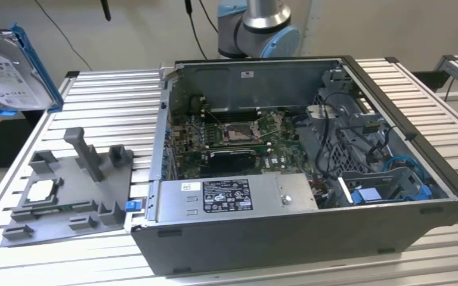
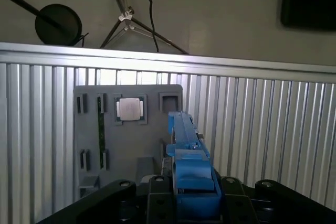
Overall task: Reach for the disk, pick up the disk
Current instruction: 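Pick up the disk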
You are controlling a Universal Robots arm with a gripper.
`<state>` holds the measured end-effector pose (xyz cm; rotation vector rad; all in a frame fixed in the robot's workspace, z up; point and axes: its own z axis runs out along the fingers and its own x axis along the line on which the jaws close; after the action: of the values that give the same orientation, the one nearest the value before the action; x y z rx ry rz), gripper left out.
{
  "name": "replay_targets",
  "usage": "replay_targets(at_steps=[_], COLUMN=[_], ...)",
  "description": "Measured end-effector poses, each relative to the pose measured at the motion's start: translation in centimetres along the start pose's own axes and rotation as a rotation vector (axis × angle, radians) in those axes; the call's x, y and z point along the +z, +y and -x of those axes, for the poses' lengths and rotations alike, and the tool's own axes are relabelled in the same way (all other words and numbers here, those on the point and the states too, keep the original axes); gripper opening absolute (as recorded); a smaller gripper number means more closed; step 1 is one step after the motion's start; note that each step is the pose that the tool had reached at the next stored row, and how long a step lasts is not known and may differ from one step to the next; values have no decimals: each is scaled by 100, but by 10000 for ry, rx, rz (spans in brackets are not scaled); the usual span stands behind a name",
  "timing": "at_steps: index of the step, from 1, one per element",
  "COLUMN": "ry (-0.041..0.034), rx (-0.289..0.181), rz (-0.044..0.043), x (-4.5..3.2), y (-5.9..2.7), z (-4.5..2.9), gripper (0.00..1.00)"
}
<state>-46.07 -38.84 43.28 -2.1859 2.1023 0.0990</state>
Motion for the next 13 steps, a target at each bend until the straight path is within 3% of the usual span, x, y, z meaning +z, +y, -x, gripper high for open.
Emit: replay_targets(at_steps=[6,13], ry=[-2,-30], rx=[1,2], rz=[0,-3], x=[-116,-337], y=[-4,-11], z=[14,37], gripper=[0,0])
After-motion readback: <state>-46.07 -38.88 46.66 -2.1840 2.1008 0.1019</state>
